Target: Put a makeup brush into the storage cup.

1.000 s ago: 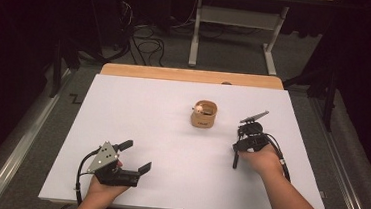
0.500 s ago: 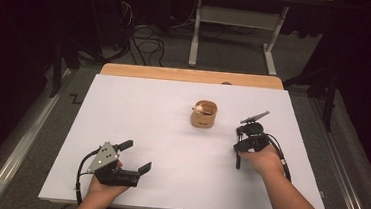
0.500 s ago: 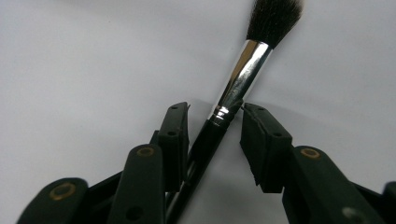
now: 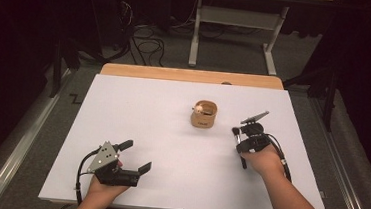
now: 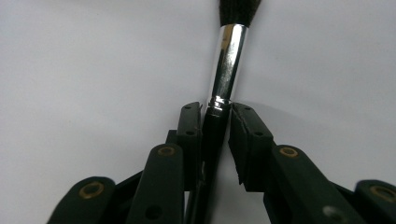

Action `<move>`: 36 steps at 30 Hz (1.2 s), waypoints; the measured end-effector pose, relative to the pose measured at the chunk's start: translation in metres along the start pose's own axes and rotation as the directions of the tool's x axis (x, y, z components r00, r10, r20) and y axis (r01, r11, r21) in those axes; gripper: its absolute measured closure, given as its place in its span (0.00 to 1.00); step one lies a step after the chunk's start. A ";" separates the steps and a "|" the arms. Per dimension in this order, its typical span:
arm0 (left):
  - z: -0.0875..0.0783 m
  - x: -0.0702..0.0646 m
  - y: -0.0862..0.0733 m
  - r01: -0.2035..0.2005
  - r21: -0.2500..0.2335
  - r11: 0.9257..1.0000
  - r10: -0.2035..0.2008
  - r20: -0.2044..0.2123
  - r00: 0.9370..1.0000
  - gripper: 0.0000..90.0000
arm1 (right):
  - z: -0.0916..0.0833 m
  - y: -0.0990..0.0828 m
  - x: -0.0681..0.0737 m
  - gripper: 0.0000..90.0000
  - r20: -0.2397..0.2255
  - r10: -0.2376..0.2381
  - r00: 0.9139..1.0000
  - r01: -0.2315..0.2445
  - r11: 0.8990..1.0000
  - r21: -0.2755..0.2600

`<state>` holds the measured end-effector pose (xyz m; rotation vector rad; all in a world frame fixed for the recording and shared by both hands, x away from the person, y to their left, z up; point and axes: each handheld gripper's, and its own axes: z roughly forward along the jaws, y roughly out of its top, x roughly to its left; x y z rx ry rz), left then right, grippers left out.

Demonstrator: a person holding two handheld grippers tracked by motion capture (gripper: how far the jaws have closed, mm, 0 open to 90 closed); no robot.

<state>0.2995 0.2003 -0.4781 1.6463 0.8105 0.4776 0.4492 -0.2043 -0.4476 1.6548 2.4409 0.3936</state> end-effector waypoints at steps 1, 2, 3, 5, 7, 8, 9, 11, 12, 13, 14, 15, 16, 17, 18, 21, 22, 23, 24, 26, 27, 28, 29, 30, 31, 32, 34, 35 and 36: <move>0.000 0.000 0.000 0.000 -0.001 1.000 0.000 -0.001 1.000 0.05 | 0.000 0.000 0.000 0.85 0.002 0.000 1.000 0.000 1.000 0.000; 0.000 0.000 0.000 -0.001 -0.002 1.000 0.001 -0.001 1.000 0.05 | 0.000 0.000 0.000 0.86 0.006 0.001 1.000 -0.001 1.000 0.002; 0.000 0.000 0.000 0.001 -0.002 1.000 -0.001 -0.001 1.000 0.05 | 0.000 0.000 0.000 0.87 0.008 0.002 1.000 -0.002 1.000 0.004; 0.000 0.000 0.000 0.001 -0.002 1.000 -0.001 -0.001 1.000 0.05 | 0.000 0.000 -0.001 0.88 0.009 0.005 1.000 -0.005 1.000 0.002; 0.000 0.000 0.000 0.000 -0.001 1.000 0.000 -0.001 1.000 0.05 | 0.000 0.000 -0.001 0.88 0.006 0.005 1.000 -0.005 1.000 0.003; 0.000 0.000 0.000 0.000 -0.002 1.000 0.000 -0.001 1.000 0.05 | 0.001 0.000 -0.001 0.88 0.009 0.004 1.000 -0.004 1.000 0.004; 0.000 0.000 0.000 0.001 -0.003 1.000 -0.001 -0.001 1.000 0.05 | 0.001 0.000 -0.001 0.88 0.011 0.001 1.000 -0.001 1.000 0.006; -0.001 0.000 0.000 0.000 -0.004 1.000 0.000 -0.001 1.000 0.05 | 0.001 0.000 0.000 0.88 0.018 0.004 1.000 -0.004 1.000 0.011; -0.001 0.000 0.000 0.000 -0.005 1.000 0.000 -0.001 1.000 0.05 | 0.001 0.000 0.000 0.88 0.019 0.002 1.000 -0.002 1.000 0.011; -0.001 0.000 0.000 0.002 -0.007 1.000 -0.002 -0.001 1.000 0.05 | 0.001 0.000 0.000 0.88 0.022 -0.002 1.000 0.002 1.000 0.011; -0.001 0.000 0.000 0.003 -0.006 1.000 -0.003 -0.001 1.000 0.05 | 0.001 0.000 0.001 0.88 0.022 -0.005 1.000 0.004 1.000 0.011; -0.001 0.000 0.000 0.002 -0.005 1.000 -0.002 0.000 1.000 0.05 | 0.001 0.000 0.001 0.88 0.019 -0.006 1.000 0.005 1.000 0.010; -0.001 0.000 0.000 0.002 -0.005 1.000 -0.002 0.000 1.000 0.05 | 0.001 0.000 0.001 0.88 0.019 -0.006 1.000 0.006 1.000 0.010; -0.001 0.000 0.000 0.002 -0.005 1.000 -0.002 0.000 1.000 0.05 | 0.001 0.000 0.001 0.88 0.021 -0.015 1.000 0.014 1.000 0.010; -0.001 0.000 0.000 0.001 -0.004 1.000 -0.001 0.000 1.000 0.05 | 0.001 0.000 0.001 0.89 0.023 -0.022 0.999 0.021 1.000 0.009; -0.001 0.000 0.000 0.004 -0.006 1.000 -0.004 0.000 1.000 0.05 | 0.001 0.000 0.002 0.89 0.033 -0.030 0.999 0.029 1.000 0.007; -0.001 0.000 0.000 0.004 -0.006 1.000 -0.004 0.000 1.000 0.05 | 0.002 -0.001 0.002 0.89 0.034 -0.033 0.999 0.033 0.999 0.004; -0.001 0.000 0.000 0.003 -0.006 1.000 -0.003 0.000 1.000 0.05 | 0.002 -0.001 0.003 0.89 0.037 -0.034 0.999 0.034 0.999 0.003; -0.001 0.000 0.000 0.002 -0.006 1.000 -0.002 -0.001 1.000 0.05 | 0.002 -0.001 0.003 0.89 0.037 -0.035 0.999 0.035 0.999 0.002; -0.001 0.000 0.000 0.002 -0.005 1.000 -0.002 -0.001 1.000 0.05 | 0.001 -0.001 0.002 0.89 0.034 -0.032 0.999 0.032 0.999 -0.001; 0.000 0.000 0.000 0.003 -0.007 1.000 -0.003 -0.002 1.000 0.05 | 0.001 -0.001 0.002 0.89 0.035 -0.035 0.999 0.035 0.999 -0.003; 0.000 0.000 0.000 0.002 -0.007 1.000 -0.002 -0.002 1.000 0.05 | 0.001 -0.001 0.003 0.89 0.034 -0.034 0.999 0.034 0.999 -0.005; -0.001 0.000 0.000 0.002 -0.006 1.000 -0.002 -0.002 1.000 0.05 | 0.000 -0.002 0.003 0.89 0.034 -0.030 0.999 0.031 1.000 -0.005; -0.001 0.000 0.000 0.002 -0.006 1.000 -0.002 -0.001 1.000 0.05 | -0.001 -0.002 0.003 0.89 0.031 -0.034 0.999 0.034 0.999 -0.012; -0.001 0.000 0.000 0.002 -0.006 1.000 -0.002 -0.001 1.000 0.05 | -0.003 -0.002 0.002 0.89 0.034 -0.039 0.999 0.039 0.999 -0.014; -0.001 0.000 0.000 0.003 -0.007 1.000 -0.003 -0.003 1.000 0.05 | -0.004 -0.002 0.002 0.89 0.036 -0.037 0.999 0.038 0.999 -0.018; -0.001 0.001 0.000 0.006 -0.007 1.000 -0.006 -0.003 1.000 0.05 | -0.006 -0.003 0.002 0.89 0.025 -0.036 0.999 0.036 0.999 -0.031; -0.001 0.001 0.000 0.006 -0.008 1.000 -0.006 -0.003 1.000 0.05 | -0.008 -0.004 0.001 0.89 0.027 -0.038 0.999 0.039 0.999 -0.035; -0.001 0.000 0.000 0.005 -0.008 1.000 -0.005 -0.003 1.000 0.05 | -0.009 -0.004 0.001 0.89 0.024 -0.041 0.999 0.042 0.998 -0.042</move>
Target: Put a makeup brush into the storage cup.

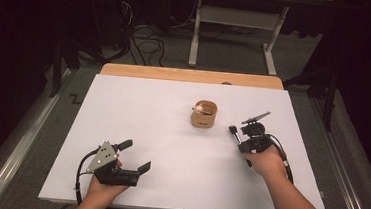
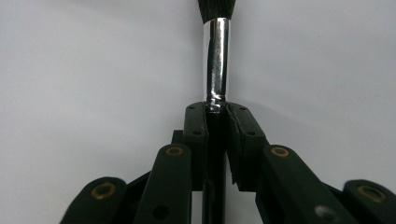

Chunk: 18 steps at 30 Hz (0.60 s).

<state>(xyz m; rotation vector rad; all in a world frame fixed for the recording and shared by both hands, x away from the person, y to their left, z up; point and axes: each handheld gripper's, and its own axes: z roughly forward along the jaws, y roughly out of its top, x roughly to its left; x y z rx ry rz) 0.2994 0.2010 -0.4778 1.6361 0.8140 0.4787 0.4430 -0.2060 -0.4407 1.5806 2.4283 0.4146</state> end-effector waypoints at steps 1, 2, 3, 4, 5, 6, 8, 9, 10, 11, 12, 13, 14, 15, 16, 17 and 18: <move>0.000 0.000 0.000 -0.001 0.000 1.000 0.001 0.000 1.000 0.05 | -0.002 -0.001 -0.001 0.89 -0.006 -0.007 1.000 0.007 1.000 -0.008; 0.000 0.000 0.000 0.000 0.000 1.000 0.000 0.000 1.000 0.05 | -0.003 -0.002 -0.001 0.89 -0.009 -0.008 1.000 0.008 1.000 -0.008; 0.000 0.000 0.000 0.001 0.001 1.000 -0.001 0.000 1.000 0.05 | -0.005 -0.002 -0.001 0.89 -0.010 -0.013 1.000 0.013 1.000 -0.016; 0.000 0.000 0.000 0.001 0.001 1.000 -0.001 0.000 1.000 0.05 | -0.006 -0.003 -0.001 0.89 -0.014 -0.012 1.000 0.012 1.000 -0.023; 0.001 0.000 0.000 0.001 0.003 1.000 -0.001 0.000 1.000 0.05 | -0.008 -0.004 -0.002 0.89 -0.017 -0.011 1.000 0.011 1.000 -0.026; 0.001 0.000 0.000 0.001 0.005 1.000 -0.001 0.001 1.000 0.05 | -0.009 -0.005 -0.002 0.89 -0.014 -0.011 1.000 0.010 1.000 -0.029; 0.001 -0.001 0.000 -0.001 0.004 1.000 0.001 0.001 1.000 0.05 | -0.011 -0.008 -0.002 0.89 -0.017 -0.019 1.000 0.018 0.999 -0.031; 0.001 -0.001 0.000 0.000 0.004 1.000 0.000 0.001 1.000 0.05 | -0.012 -0.009 -0.002 0.89 -0.021 -0.014 1.000 0.014 1.000 -0.025; 0.001 -0.001 -0.001 0.001 0.004 1.000 -0.001 0.002 1.000 0.05 | -0.014 -0.010 -0.003 0.89 -0.016 -0.018 1.000 0.018 1.000 -0.024; 0.001 -0.001 -0.001 0.001 0.005 1.000 -0.001 0.001 1.000 0.05 | -0.015 -0.012 -0.003 0.89 -0.019 -0.020 1.000 0.019 0.999 -0.026; 0.002 -0.001 -0.001 0.002 0.006 1.000 -0.002 0.000 1.000 0.05 | -0.016 -0.013 -0.003 0.89 -0.023 -0.016 1.000 0.015 1.000 -0.026; 0.002 -0.001 -0.001 0.002 0.006 1.000 -0.002 0.000 1.000 0.05 | -0.018 -0.014 -0.003 0.89 -0.023 -0.020 1.000 0.019 1.000 -0.025; 0.002 -0.001 -0.001 0.002 0.006 1.000 -0.002 -0.001 1.000 0.05 | -0.020 -0.015 -0.003 0.89 -0.021 -0.020 1.000 0.020 0.999 -0.027; 0.002 -0.001 -0.001 0.001 0.006 1.000 -0.001 -0.002 1.000 0.05 | -0.021 -0.016 -0.003 0.89 -0.017 -0.022 1.000 0.021 0.999 -0.028; 0.002 -0.001 -0.001 0.001 0.006 1.000 -0.001 -0.002 1.000 0.05 | -0.023 -0.017 -0.004 0.89 -0.019 -0.020 1.000 0.020 0.999 -0.029; 0.002 -0.001 -0.001 0.001 0.006 1.000 -0.001 -0.002 1.000 0.05 | -0.024 -0.018 -0.004 0.89 -0.021 -0.022 1.000 0.022 0.999 -0.034; 0.002 -0.001 -0.001 0.001 0.008 1.000 -0.001 -0.003 1.000 0.05 | -0.025 -0.020 -0.004 0.89 -0.023 -0.022 0.999 0.021 0.999 -0.038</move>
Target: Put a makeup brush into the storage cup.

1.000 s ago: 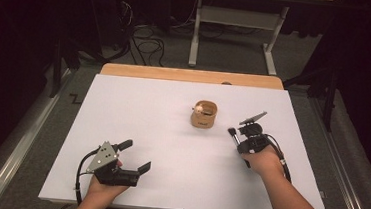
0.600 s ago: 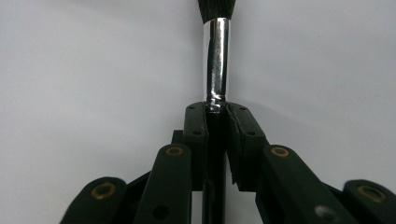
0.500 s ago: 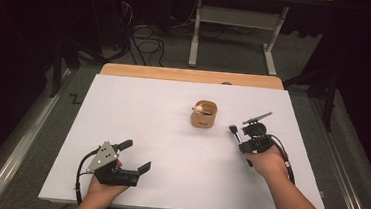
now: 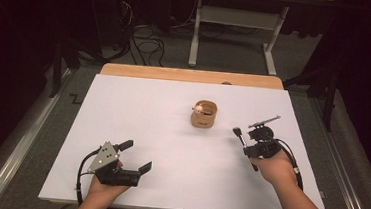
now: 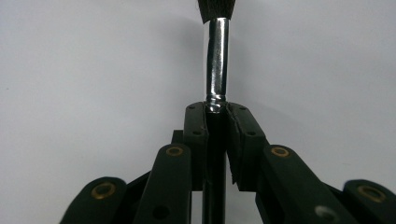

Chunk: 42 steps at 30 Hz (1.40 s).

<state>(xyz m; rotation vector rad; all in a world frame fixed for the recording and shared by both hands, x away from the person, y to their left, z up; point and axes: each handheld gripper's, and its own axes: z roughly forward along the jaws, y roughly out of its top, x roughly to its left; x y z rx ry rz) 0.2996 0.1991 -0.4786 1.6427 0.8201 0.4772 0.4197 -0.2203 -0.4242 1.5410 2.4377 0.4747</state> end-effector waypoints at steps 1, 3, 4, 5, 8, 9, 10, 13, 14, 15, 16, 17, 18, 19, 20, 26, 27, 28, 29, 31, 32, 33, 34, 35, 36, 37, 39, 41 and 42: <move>0.000 0.000 0.000 0.001 0.000 1.000 -0.001 0.001 1.000 0.05 | -0.001 -0.001 0.000 0.89 -0.002 0.001 1.000 -0.001 1.000 0.000; 0.000 0.000 0.000 0.001 0.000 1.000 -0.001 -0.001 1.000 0.05 | -0.001 -0.003 0.000 0.89 -0.005 -0.002 1.000 0.002 1.000 -0.003; 0.000 0.000 0.000 0.001 0.000 1.000 -0.001 0.000 1.000 0.05 | -0.001 -0.004 0.000 0.89 -0.007 -0.002 1.000 0.002 1.000 -0.006; 0.001 0.000 -0.001 0.003 -0.002 1.000 -0.003 -0.002 1.000 0.05 | -0.001 -0.005 -0.001 0.89 -0.007 -0.001 1.000 0.001 1.000 -0.009; 0.000 0.001 -0.001 0.011 -0.002 1.000 -0.011 -0.001 1.000 0.05 | 0.000 -0.008 0.000 0.89 -0.014 0.001 1.000 -0.002 1.000 -0.012; -0.001 0.002 -0.002 0.011 0.002 1.000 -0.011 -0.003 1.000 0.05 | 0.001 -0.008 0.000 0.89 -0.016 0.000 1.000 0.000 1.000 -0.011; -0.001 0.003 -0.003 0.015 -0.001 1.000 -0.015 -0.003 1.000 0.05 | 0.001 -0.008 0.000 0.89 -0.021 -0.003 1.000 0.003 1.000 -0.011; -0.001 0.006 -0.004 0.009 0.007 1.000 -0.009 -0.006 1.000 0.05 | -0.001 -0.004 0.001 0.89 -0.019 -0.010 1.000 0.010 1.000 -0.011; -0.001 0.007 -0.004 0.010 0.007 1.000 -0.010 -0.007 1.000 0.05 | -0.002 -0.002 0.001 0.89 -0.022 -0.010 1.000 0.009 1.000 -0.014; -0.001 0.008 -0.004 0.015 0.004 1.000 -0.015 -0.009 1.000 0.05 | -0.003 -0.001 0.001 0.89 -0.019 -0.008 1.000 0.008 1.000 -0.020; -0.002 0.008 -0.003 0.019 0.000 1.000 -0.019 -0.010 1.000 0.05 | -0.004 0.001 0.002 0.89 -0.016 -0.014 1.000 0.013 1.000 -0.023; -0.002 0.008 -0.003 0.023 -0.003 1.000 -0.023 -0.011 1.000 0.05 | -0.005 0.002 0.003 0.89 -0.013 -0.014 1.000 0.013 1.000 -0.027; -0.003 0.007 -0.003 0.023 -0.003 1.000 -0.023 -0.010 1.000 0.05 | -0.006 0.003 0.003 0.89 -0.015 -0.012 1.000 0.011 0.999 -0.031; -0.004 0.007 -0.003 0.022 -0.005 1.000 -0.022 -0.007 1.000 0.05 | -0.007 0.003 0.004 0.89 -0.017 -0.014 1.000 0.014 0.999 -0.036; -0.004 0.005 -0.003 0.017 -0.005 1.000 -0.017 -0.006 1.000 0.05 | -0.007 0.003 0.005 0.89 -0.014 -0.023 1.000 0.022 0.999 -0.037; -0.002 0.007 -0.002 0.021 -0.005 1.000 -0.021 -0.003 1.000 0.05 | -0.009 -0.002 0.009 0.89 -0.007 -0.029 1.000 0.029 0.997 -0.071; -0.001 0.007 -0.002 0.025 -0.005 1.000 -0.025 -0.003 1.000 0.05 | -0.009 -0.003 0.008 0.89 -0.012 -0.030 0.999 0.029 0.996 -0.081; -0.001 0.007 -0.002 0.028 -0.007 1.000 -0.028 -0.004 1.000 0.05 | -0.010 -0.004 0.008 0.89 -0.012 -0.029 1.000 0.028 0.996 -0.086; -0.001 0.007 -0.002 0.030 -0.009 1.000 -0.030 -0.002 1.000 0.05 | -0.010 -0.005 0.008 0.89 -0.016 -0.026 1.000 0.024 0.995 -0.093; -0.001 0.005 -0.001 0.023 -0.006 1.000 -0.023 0.004 1.000 0.05 | -0.010 -0.008 0.007 0.89 -0.009 -0.029 1.000 0.028 0.994 -0.109; 0.000 0.004 0.000 0.016 -0.005 1.000 -0.016 0.004 1.000 0.05 | -0.010 -0.010 0.006 0.89 -0.007 -0.028 1.000 0.027 0.993 -0.116; 0.000 0.003 0.000 0.013 -0.007 1.000 -0.013 0.004 1.000 0.05 | -0.009 -0.011 0.006 0.89 -0.010 -0.027 1.000 0.025 0.992 -0.122; 0.000 0.002 0.000 0.015 -0.009 1.000 -0.015 0.004 1.000 0.05 | -0.009 -0.013 0.005 0.89 -0.014 -0.027 1.000 0.025 0.991 -0.130; 0.000 0.002 0.000 0.015 -0.007 1.000 -0.015 0.002 1.000 0.05 | -0.008 -0.015 0.004 0.89 -0.012 -0.027 1.000 0.025 0.991 -0.133; 0.000 0.001 0.000 0.015 -0.004 1.000 -0.015 0.002 1.000 0.05 | -0.007 -0.016 0.003 0.89 -0.013 -0.028 1.000 0.026 0.990 -0.136; 0.000 0.001 0.000 0.013 -0.001 1.000 -0.013 0.001 1.000 0.05 | -0.006 -0.018 0.003 0.89 -0.020 -0.022 1.000 0.019 0.990 -0.138; 0.001 0.002 -0.001 0.020 -0.002 1.000 -0.020 -0.002 1.000 0.05 | -0.004 -0.022 0.000 0.89 -0.027 -0.025 0.999 0.020 0.988 -0.154; 0.002 0.003 -0.001 0.021 0.005 1.000 -0.020 -0.006 1.000 0.05 | -0.003 -0.025 -0.002 0.89 -0.036 -0.024 0.999 0.017 0.984 -0.176; 0.003 0.004 -0.002 0.021 0.007 1.000 -0.021 -0.007 1.000 0.05 | -0.003 -0.026 -0.003 0.89 -0.044 -0.018 0.999 0.010 0.983 -0.182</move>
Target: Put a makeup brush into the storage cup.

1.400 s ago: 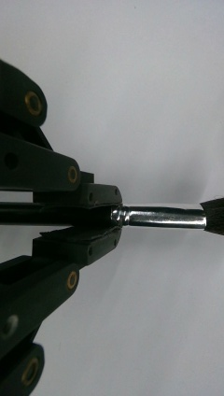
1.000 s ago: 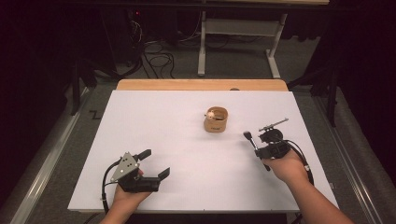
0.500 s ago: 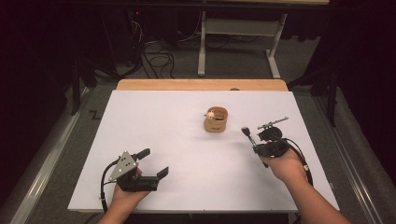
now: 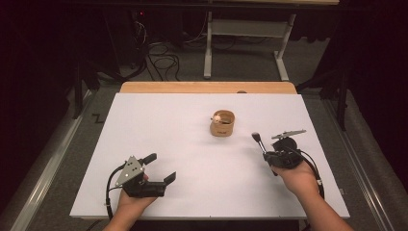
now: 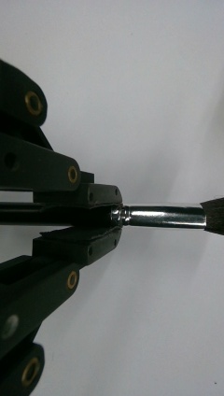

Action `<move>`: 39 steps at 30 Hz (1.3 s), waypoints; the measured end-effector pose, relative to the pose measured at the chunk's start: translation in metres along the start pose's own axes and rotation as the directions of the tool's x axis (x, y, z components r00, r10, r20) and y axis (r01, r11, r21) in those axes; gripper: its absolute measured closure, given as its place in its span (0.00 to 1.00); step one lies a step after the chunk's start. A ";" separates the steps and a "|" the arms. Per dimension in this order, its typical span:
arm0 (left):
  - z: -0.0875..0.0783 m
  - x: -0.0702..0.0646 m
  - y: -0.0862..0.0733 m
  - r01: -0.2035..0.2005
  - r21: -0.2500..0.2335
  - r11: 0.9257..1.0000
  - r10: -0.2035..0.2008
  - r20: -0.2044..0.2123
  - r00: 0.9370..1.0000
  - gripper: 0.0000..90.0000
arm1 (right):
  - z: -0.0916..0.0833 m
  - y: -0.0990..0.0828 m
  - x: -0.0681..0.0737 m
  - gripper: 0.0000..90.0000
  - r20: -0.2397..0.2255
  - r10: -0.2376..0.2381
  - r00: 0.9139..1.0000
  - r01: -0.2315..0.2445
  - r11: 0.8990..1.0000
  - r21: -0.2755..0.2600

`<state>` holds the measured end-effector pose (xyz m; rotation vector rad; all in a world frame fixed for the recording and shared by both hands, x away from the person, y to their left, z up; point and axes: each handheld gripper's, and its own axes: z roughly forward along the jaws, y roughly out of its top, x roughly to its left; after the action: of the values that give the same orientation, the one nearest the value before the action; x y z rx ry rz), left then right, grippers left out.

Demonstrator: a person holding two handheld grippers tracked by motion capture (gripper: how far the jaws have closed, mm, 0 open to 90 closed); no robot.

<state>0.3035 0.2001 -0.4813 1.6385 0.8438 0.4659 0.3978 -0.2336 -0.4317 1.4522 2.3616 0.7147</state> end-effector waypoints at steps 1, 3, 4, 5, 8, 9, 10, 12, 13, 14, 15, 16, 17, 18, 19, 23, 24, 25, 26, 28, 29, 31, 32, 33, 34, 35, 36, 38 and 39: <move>0.000 0.000 0.000 0.000 0.000 1.000 0.000 -0.001 1.000 0.05 | 0.000 -0.001 -0.001 0.89 -0.003 -0.002 1.000 0.002 1.000 -0.011; 0.000 0.001 0.000 0.002 -0.003 1.000 -0.002 -0.003 1.000 0.05 | 0.000 -0.003 -0.003 0.89 -0.014 0.007 1.000 -0.007 1.000 -0.028; 0.000 0.001 0.000 0.003 -0.003 1.000 -0.003 -0.004 1.000 0.05 | 0.000 -0.004 -0.005 0.89 -0.017 0.008 1.000 -0.009 0.999 -0.037; 0.000 0.001 0.000 0.003 -0.002 1.000 -0.003 -0.005 1.000 0.05 | 0.000 -0.005 -0.005 0.89 -0.015 0.006 1.000 -0.007 0.999 -0.048; -0.001 0.001 0.000 0.003 -0.004 1.000 -0.003 -0.009 1.000 0.05 | -0.001 -0.007 -0.007 0.89 -0.027 0.010 1.000 -0.012 0.997 -0.078; -0.001 0.001 0.000 0.003 -0.002 1.000 -0.003 -0.010 1.000 0.05 | -0.001 -0.008 -0.007 0.89 -0.030 0.011 0.999 -0.014 0.996 -0.085; -0.001 0.001 0.000 0.004 -0.002 1.000 -0.004 -0.011 1.000 0.05 | -0.001 -0.009 -0.007 0.89 -0.034 0.012 0.999 -0.015 0.994 -0.105; -0.001 0.002 0.000 0.005 -0.001 1.000 -0.005 -0.013 1.000 0.05 | -0.002 -0.010 -0.008 0.89 -0.045 0.012 0.999 -0.017 0.992 -0.124; 0.000 0.002 -0.001 0.005 0.000 1.000 -0.005 -0.014 1.000 0.05 | -0.002 -0.011 -0.008 0.89 -0.045 0.010 0.999 -0.016 0.991 -0.134; 0.000 0.002 -0.001 0.004 0.001 1.000 -0.004 -0.014 1.000 0.05 | -0.003 -0.012 -0.008 0.89 -0.046 0.008 0.999 -0.015 0.988 -0.154; 0.000 0.002 -0.001 0.003 0.002 1.000 -0.003 -0.015 1.000 0.05 | -0.003 -0.013 -0.009 0.89 -0.046 0.009 0.999 -0.016 0.986 -0.163; 0.000 0.002 -0.001 0.006 0.002 1.000 -0.006 -0.015 1.000 0.05 | -0.004 -0.013 -0.009 0.89 -0.052 0.011 0.999 -0.020 0.984 -0.175; 0.000 0.002 -0.001 0.006 0.002 1.000 -0.006 -0.016 1.000 0.05 | -0.005 -0.014 -0.010 0.89 -0.055 0.009 0.998 -0.019 0.982 -0.187; 0.000 0.002 -0.001 0.006 0.003 1.000 -0.006 -0.017 1.000 0.05 | -0.006 -0.015 -0.011 0.89 -0.054 0.008 0.999 -0.019 0.979 -0.205; 0.000 0.003 -0.001 0.007 0.004 1.000 -0.007 -0.018 1.000 0.05 | -0.007 -0.016 -0.011 0.89 -0.059 0.012 0.998 -0.025 0.975 -0.222; 0.001 0.003 -0.002 0.008 0.008 1.000 -0.008 -0.021 1.000 0.05 | -0.010 -0.020 -0.012 0.89 -0.072 0.015 0.997 -0.035 0.959 -0.281; 0.001 0.003 -0.002 0.010 0.008 1.000 -0.010 -0.022 1.000 0.05 | -0.010 -0.022 -0.011 0.89 -0.070 0.014 0.997 -0.034 0.955 -0.296; 0.001 0.003 -0.002 0.010 0.008 1.000 -0.010 -0.023 1.000 0.05 | -0.010 -0.023 -0.011 0.89 -0.071 0.012 0.997 -0.033 0.950 -0.311; 0.001 0.003 -0.002 0.013 0.012 1.000 -0.012 -0.021 1.000 0.05 | -0.010 -0.024 -0.011 0.89 -0.072 0.005 0.997 -0.028 0.947 -0.319; 0.001 0.003 -0.002 0.011 0.019 1.000 -0.011 -0.022 1.000 0.05 | -0.011 -0.027 -0.009 0.89 -0.070 0.000 0.998 -0.024 0.938 -0.345; 0.001 0.003 -0.002 0.011 0.020 1.000 -0.010 -0.022 1.000 0.05 | -0.011 -0.029 -0.008 0.89 -0.071 -0.004 0.997 -0.022 0.932 -0.362; 0.001 0.003 -0.002 0.012 0.022 1.000 -0.011 -0.023 1.000 0.05 | -0.010 -0.032 -0.008 0.89 -0.078 0.001 0.997 -0.032 0.919 -0.393; 0.001 0.003 -0.002 0.014 0.022 1.000 -0.013 -0.024 1.000 0.05 | -0.010 -0.033 -0.009 0.89 -0.087 0.006 0.996 -0.041 0.913 -0.405; 0.001 0.003 -0.002 0.016 0.023 1.000 -0.015 -0.024 1.000 0.05 | -0.010 -0.035 -0.009 0.89 -0.090 0.006 0.996 -0.044 0.905 -0.423; 0.002 0.003 -0.002 0.018 0.022 1.000 -0.017 -0.026 1.000 0.05 | -0.009 -0.037 -0.010 0.89 -0.097 0.004 0.995 -0.047 0.896 -0.442; 0.002 0.003 -0.002 0.018 0.022 1.000 -0.018 -0.027 0.999 0.05 | -0.008 -0.039 -0.010 0.89 -0.106 0.009 0.994 -0.056 0.889 -0.454; 0.002 0.003 -0.002 0.022 0.021 1.000 -0.021 -0.028 0.999 0.05 | -0.008 -0.040 -0.011 0.89 -0.111 0.011 0.994 -0.062 0.883 -0.465; 0.002 0.003 -0.002 0.020 0.024 0.999 -0.019 -0.033 0.999 0.05 | -0.007 -0.043 -0.013 0.89 -0.119 0.013 0.993 -0.070 0.869 -0.490; 0.002 0.003 -0.002 0.020 0.025 0.999 -0.020 -0.035 0.999 0.05 | -0.006 -0.044 -0.013 0.89 -0.123 0.008 0.992 -0.069 0.864 -0.499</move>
<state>0.3060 0.2014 -0.4846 1.6480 0.8944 0.4725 0.3680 -0.2632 -0.4507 1.2489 2.0020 1.3413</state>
